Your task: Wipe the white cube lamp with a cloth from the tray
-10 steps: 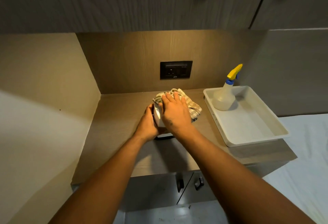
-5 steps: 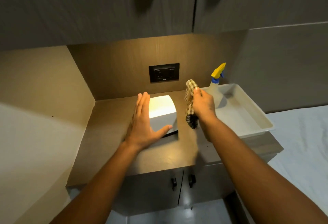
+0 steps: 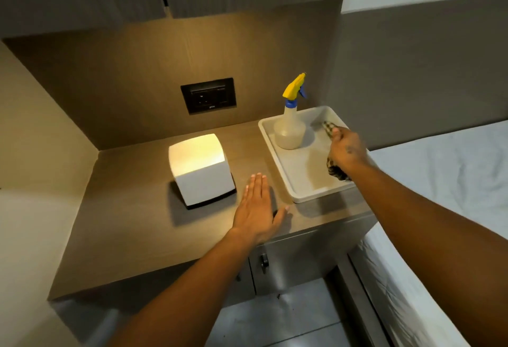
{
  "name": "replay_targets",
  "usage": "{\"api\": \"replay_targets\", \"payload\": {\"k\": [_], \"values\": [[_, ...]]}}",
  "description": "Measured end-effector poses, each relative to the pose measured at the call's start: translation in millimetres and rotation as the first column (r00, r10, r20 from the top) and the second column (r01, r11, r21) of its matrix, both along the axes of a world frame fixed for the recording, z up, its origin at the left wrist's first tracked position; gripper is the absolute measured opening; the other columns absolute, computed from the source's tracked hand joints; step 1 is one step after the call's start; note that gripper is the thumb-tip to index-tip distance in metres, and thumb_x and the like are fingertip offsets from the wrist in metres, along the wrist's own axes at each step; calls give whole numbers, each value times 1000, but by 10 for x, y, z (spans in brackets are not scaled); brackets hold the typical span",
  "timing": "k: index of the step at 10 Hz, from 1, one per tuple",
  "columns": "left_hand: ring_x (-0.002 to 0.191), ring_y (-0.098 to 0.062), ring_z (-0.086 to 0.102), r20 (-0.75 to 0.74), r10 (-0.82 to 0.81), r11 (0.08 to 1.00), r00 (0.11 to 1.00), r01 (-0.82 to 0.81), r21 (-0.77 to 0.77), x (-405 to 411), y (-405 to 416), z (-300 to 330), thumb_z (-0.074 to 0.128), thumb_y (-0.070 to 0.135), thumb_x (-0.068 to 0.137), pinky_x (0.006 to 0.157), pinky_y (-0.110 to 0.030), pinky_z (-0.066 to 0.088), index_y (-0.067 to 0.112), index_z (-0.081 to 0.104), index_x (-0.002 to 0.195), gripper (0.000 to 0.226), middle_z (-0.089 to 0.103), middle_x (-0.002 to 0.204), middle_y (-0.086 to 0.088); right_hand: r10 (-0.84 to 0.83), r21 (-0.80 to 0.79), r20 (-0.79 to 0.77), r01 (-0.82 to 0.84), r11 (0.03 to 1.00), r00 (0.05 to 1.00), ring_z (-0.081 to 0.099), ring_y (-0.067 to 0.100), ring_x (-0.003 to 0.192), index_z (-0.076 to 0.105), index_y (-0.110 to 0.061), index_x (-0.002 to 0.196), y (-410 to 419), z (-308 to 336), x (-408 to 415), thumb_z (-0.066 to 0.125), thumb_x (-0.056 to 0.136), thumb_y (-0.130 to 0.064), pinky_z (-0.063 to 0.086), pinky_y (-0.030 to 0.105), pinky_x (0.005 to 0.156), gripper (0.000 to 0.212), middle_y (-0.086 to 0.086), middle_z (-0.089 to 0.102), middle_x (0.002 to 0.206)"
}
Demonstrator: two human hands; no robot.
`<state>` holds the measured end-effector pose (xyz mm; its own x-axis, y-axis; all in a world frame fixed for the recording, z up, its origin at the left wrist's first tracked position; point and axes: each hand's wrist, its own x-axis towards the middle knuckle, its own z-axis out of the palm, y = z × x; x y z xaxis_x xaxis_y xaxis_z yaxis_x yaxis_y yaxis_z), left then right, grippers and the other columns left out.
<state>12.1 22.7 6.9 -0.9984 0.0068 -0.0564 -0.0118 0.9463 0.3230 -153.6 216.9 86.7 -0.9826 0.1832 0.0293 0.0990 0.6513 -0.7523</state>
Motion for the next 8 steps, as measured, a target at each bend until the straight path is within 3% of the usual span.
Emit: {"api": "replay_targets", "payload": {"k": [1, 2, 3, 4, 6, 7, 8], "values": [[158, -30, -15, 55, 28, 999, 998, -25, -42, -74, 34, -103, 25, 70, 100, 125, -40, -11, 3, -9, 162, 97, -11, 172, -17, 104, 53, 10, -104, 993, 995, 54, 28, 77, 67, -20, 108, -168, -126, -11, 34, 100, -50, 39, 34, 66, 46, 10, 61, 90], [158, -30, -16, 65, 49, 997, 997, -45, -65, -132, 69, -127, 16, 74, 98, 124, -42, -13, 3, -9, 162, 99, -11, 172, -17, 188, 147, 127, -205, 968, 974, 56, 24, 76, 61, -21, 107, -386, -270, 7, 31, 99, -54, 44, 36, 68, 45, 11, 65, 101], [158, -30, -15, 67, 66, 995, 996, -61, -74, -155, 80, -147, 11, 76, 96, 125, -43, -12, 3, -7, 162, 100, -9, 173, -17, 245, 380, 432, -422, 823, 868, 31, 42, 136, 29, -20, 147, -548, -518, 36, 26, 99, -55, 28, 58, 110, 59, 21, 24, 155], [158, -31, -14, 74, 78, 993, 994, -71, -91, -159, 85, -165, 9, 77, 94, 126, -44, -9, 5, -6, 163, 101, -7, 173, -16, 255, 488, 562, -564, 666, 787, -24, 42, 141, -18, -14, 150, -648, -669, 63, 38, 96, -53, -10, 64, 110, 86, 20, -26, 157], [158, -30, -15, 86, 79, 992, 993, -70, -100, -167, 84, -153, 10, 76, 96, 127, -45, -9, 5, -4, 163, 99, -8, 173, -15, 224, 488, 596, -570, 661, 771, -23, 42, 142, -17, -12, 150, -674, -540, 102, 35, 95, -59, -9, 63, 110, 90, 21, -24, 157], [158, -28, -17, 81, 82, 995, 993, -77, -57, -132, 64, -92, 14, 73, 99, 127, -43, -10, 8, -5, 164, 94, -9, 173, -12, 253, 420, 525, -506, 753, 812, -6, 41, 146, -1, -13, 153, -645, -345, 130, 35, 95, -59, 3, 61, 115, 82, 20, -5, 161], [157, -22, -19, -26, 54, 998, 998, -54, 33, 24, 90, 33, 17, 72, 99, 128, -45, -7, 12, -4, 165, 91, -11, 173, -8, 373, 392, 340, -490, 778, 864, 32, 38, 135, 36, -14, 140, -513, -33, 236, 43, 96, -51, 28, 56, 110, 58, 19, 34, 147]]}}
